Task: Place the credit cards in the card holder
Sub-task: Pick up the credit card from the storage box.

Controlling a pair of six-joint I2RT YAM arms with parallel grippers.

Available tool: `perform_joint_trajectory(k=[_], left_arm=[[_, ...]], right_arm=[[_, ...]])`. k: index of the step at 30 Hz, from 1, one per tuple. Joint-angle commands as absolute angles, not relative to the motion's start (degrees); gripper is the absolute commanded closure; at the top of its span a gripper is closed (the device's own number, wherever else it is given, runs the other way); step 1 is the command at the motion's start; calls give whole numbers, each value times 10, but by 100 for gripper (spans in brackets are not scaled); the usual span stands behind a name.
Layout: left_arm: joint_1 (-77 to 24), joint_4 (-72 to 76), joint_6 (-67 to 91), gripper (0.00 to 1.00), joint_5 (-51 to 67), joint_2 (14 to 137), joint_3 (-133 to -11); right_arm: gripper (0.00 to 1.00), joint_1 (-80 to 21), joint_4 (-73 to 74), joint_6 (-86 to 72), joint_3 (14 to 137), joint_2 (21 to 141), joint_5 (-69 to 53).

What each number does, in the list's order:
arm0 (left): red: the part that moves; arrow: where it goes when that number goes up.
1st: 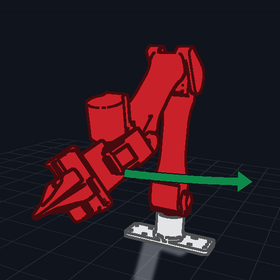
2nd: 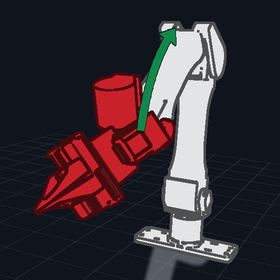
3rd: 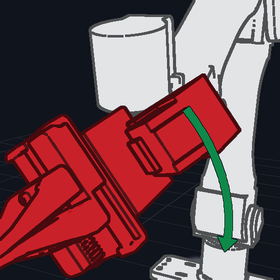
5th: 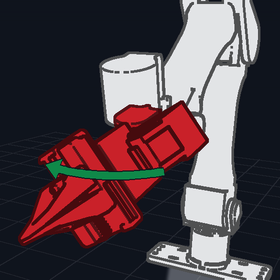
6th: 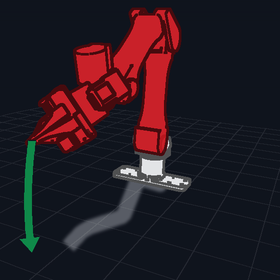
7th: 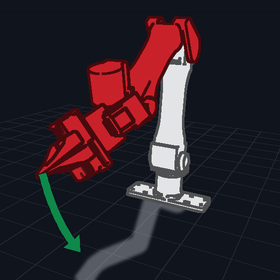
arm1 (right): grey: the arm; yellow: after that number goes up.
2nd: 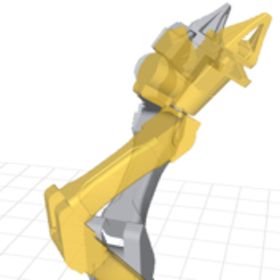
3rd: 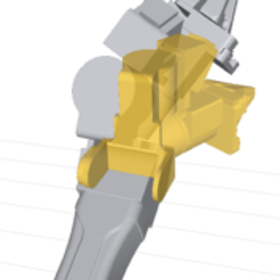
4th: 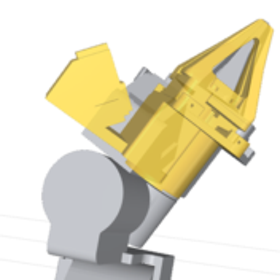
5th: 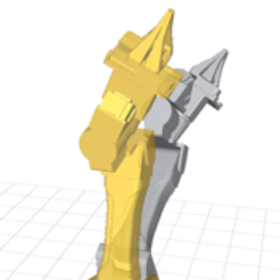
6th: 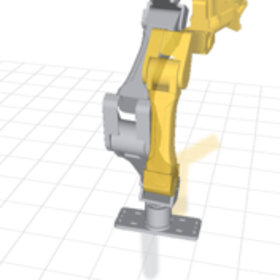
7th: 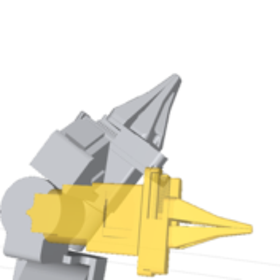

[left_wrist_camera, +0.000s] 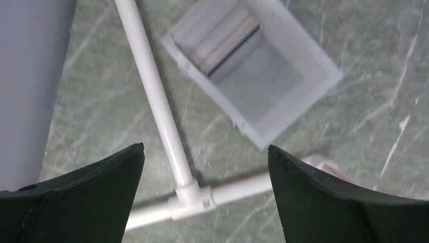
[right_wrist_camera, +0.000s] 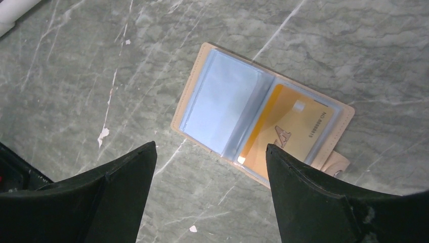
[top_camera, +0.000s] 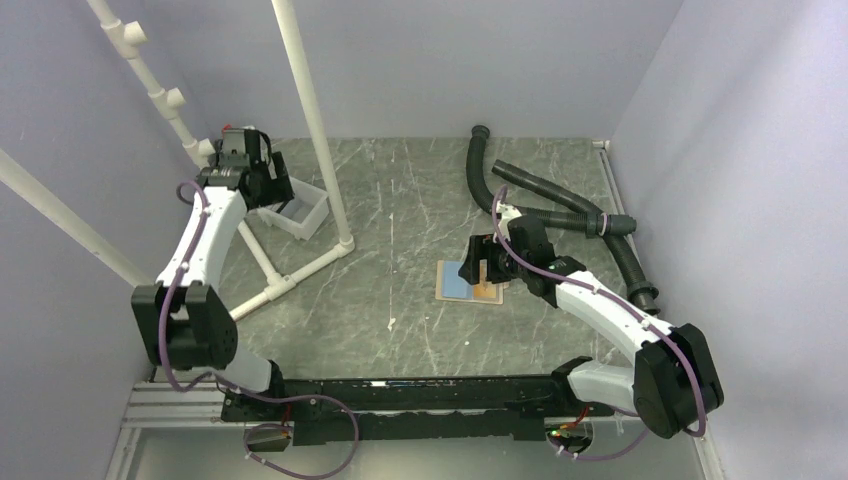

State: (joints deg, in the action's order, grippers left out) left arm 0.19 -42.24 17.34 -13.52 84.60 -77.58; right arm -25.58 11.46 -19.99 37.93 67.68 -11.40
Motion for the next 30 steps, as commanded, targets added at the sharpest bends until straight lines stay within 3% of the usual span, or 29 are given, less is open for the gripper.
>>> perform_joint_trajectory(k=[1,12,30], left_arm=[[35,-353,45,5,-109,927,-849],[32,-368,-49,6,-106,1121,-989],[-16,-413,-84,3,-175,1220,-1046]], right_arm=[[18,-258,85,-198,377,662,-148],[17,-301,88,-193,377,653,-120],[16,-307,90,-191,377,657,-112]])
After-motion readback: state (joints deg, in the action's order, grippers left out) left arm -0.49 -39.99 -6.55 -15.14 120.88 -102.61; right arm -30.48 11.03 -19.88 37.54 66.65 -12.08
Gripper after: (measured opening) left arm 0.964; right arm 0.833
